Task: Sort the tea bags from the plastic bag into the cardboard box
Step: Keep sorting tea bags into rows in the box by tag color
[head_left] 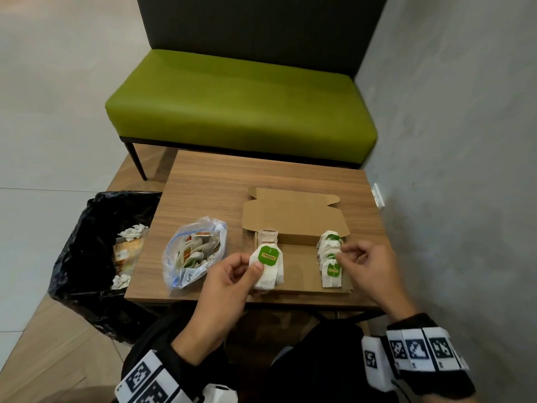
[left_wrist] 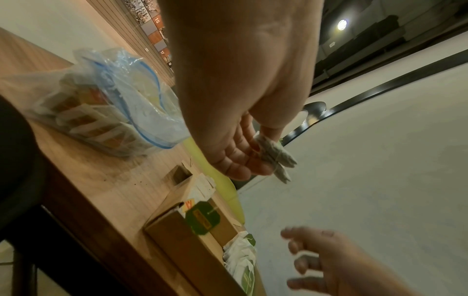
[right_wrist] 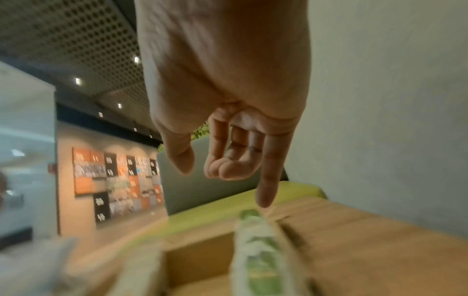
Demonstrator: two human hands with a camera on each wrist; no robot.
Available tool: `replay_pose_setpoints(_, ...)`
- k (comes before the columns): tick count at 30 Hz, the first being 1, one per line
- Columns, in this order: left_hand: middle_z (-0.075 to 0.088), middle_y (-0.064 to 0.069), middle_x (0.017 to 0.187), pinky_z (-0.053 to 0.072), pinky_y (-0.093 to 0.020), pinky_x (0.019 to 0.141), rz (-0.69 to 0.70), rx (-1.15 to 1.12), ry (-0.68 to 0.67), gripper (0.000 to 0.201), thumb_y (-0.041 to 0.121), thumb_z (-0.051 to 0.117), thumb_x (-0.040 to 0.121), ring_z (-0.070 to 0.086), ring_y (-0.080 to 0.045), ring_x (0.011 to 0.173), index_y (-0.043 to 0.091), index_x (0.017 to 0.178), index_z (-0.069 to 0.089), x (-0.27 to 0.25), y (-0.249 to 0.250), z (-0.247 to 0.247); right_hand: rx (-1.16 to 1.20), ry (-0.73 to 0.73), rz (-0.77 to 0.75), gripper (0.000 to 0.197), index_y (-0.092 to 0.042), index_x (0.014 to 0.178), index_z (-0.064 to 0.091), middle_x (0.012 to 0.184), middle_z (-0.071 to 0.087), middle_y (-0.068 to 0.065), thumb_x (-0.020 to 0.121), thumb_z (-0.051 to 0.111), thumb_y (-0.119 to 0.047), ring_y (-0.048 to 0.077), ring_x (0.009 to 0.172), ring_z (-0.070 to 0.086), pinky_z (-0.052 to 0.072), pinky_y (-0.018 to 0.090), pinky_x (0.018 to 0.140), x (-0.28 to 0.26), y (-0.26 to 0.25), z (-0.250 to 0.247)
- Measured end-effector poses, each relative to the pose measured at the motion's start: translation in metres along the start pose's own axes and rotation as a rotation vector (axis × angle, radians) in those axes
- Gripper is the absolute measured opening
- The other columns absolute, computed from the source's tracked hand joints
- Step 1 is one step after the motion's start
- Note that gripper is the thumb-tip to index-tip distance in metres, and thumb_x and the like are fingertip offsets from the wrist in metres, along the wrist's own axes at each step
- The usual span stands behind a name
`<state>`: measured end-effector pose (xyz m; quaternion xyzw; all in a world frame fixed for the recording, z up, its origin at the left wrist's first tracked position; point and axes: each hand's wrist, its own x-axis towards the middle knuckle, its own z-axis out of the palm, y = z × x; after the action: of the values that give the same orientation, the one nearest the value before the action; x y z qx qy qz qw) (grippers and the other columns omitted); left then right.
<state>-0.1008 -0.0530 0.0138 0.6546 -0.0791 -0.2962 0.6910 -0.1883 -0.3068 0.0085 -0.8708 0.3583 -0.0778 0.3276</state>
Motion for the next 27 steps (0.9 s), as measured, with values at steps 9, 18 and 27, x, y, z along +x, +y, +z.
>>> replay_pose_setpoints(9, 0.076, -0.009, 0.089, 0.052, -0.024, 0.067, 0.019, 0.066, -0.066, 0.014, 0.019, 0.065, 0.091, 0.069, -0.013, 0.078, 0.01, 0.101, 0.069, -0.006, 0.0, 0.011, 0.641, -0.161, -0.156, 0.014, -0.022, 0.084, 0.075, 0.078, 0.073, -0.001, 0.074, 0.085, -0.025, 0.011, 0.067, 0.065, 0.058, 0.029, 0.064, -0.07, -0.063, 0.028)
replay_pose_setpoints(18, 0.076, -0.013, 0.091, 0.058, -0.025, 0.065, -0.024, -0.101, -0.045, 0.025, 0.02, 0.064, 0.088, 0.073, -0.018, 0.081, 0.002, 0.105, 0.065, -0.009, 0.002, 0.011, 0.709, -0.078, -0.159, 0.013, -0.013, 0.08, 0.075, 0.077, 0.075, 0.002, 0.073, 0.085, -0.009, 0.009, 0.069, 0.067, 0.054, 0.02, 0.062, -0.07, -0.06, 0.028)
replay_pose_setpoints(27, 0.076, -0.015, 0.09, 0.061, -0.029, 0.071, -0.009, -0.113, -0.048, 0.033, 0.023, 0.067, 0.08, 0.074, -0.022, 0.082, -0.001, 0.102, 0.065, -0.007, 0.001, 0.014, 0.916, -0.3, 0.013, 0.019, -0.01, 0.085, 0.077, 0.085, 0.076, 0.014, 0.067, 0.081, -0.014, 0.019, 0.073, 0.07, 0.058, 0.025, 0.062, -0.067, -0.058, 0.026)
